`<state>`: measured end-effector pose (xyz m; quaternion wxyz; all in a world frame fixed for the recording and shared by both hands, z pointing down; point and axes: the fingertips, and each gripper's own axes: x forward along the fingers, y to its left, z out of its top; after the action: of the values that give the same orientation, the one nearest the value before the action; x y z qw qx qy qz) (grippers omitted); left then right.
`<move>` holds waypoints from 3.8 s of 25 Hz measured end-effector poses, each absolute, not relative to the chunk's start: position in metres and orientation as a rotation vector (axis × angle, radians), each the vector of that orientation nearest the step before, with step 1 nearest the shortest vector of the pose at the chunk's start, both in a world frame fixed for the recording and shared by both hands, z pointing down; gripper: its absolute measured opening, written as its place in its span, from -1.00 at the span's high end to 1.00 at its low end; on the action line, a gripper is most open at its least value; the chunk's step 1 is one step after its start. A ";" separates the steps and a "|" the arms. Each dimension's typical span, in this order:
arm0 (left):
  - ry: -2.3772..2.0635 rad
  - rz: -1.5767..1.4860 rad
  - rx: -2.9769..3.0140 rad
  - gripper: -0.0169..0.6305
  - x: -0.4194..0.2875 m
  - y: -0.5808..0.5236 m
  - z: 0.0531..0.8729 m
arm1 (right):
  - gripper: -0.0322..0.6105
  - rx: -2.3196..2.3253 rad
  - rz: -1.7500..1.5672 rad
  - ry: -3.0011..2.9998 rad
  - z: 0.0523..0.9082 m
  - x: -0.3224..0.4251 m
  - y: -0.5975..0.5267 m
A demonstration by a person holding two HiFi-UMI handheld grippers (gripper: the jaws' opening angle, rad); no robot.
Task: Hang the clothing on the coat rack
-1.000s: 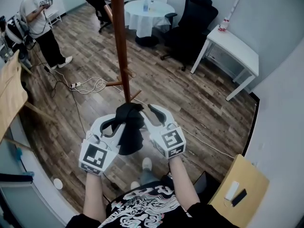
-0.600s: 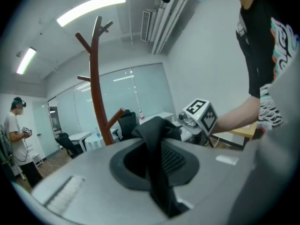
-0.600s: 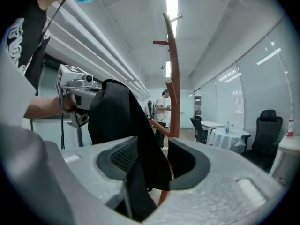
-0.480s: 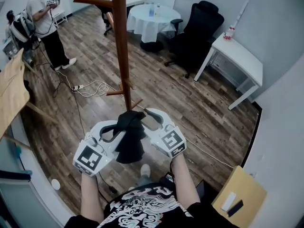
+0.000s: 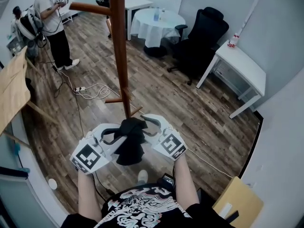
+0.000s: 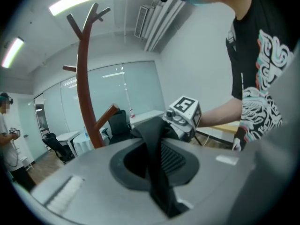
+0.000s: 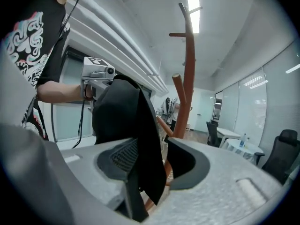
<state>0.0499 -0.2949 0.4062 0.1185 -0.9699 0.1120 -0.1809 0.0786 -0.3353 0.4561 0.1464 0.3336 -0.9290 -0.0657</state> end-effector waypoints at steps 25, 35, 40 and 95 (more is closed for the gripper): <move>0.509 -0.621 -2.714 0.87 0.065 -0.321 0.398 | 0.89 1.387 -0.355 -2.598 0.402 0.130 -0.358; 0.624 -0.609 -2.641 0.87 0.064 -0.335 0.368 | 0.89 1.502 -0.271 -2.741 0.361 0.143 -0.355; 0.689 -0.628 -2.620 0.87 0.058 -0.351 0.355 | 0.89 1.522 -0.294 -2.736 0.348 0.144 -0.365; 1.064 -0.440 -3.084 0.59 0.047 -0.422 0.423 | 0.89 1.577 -0.061 -2.680 0.396 0.120 -0.426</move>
<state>0.0474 -0.4222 0.4233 -0.0750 -0.9342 0.3223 -0.1332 0.1195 -0.4255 0.3957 0.0156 0.5071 -0.8615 -0.0196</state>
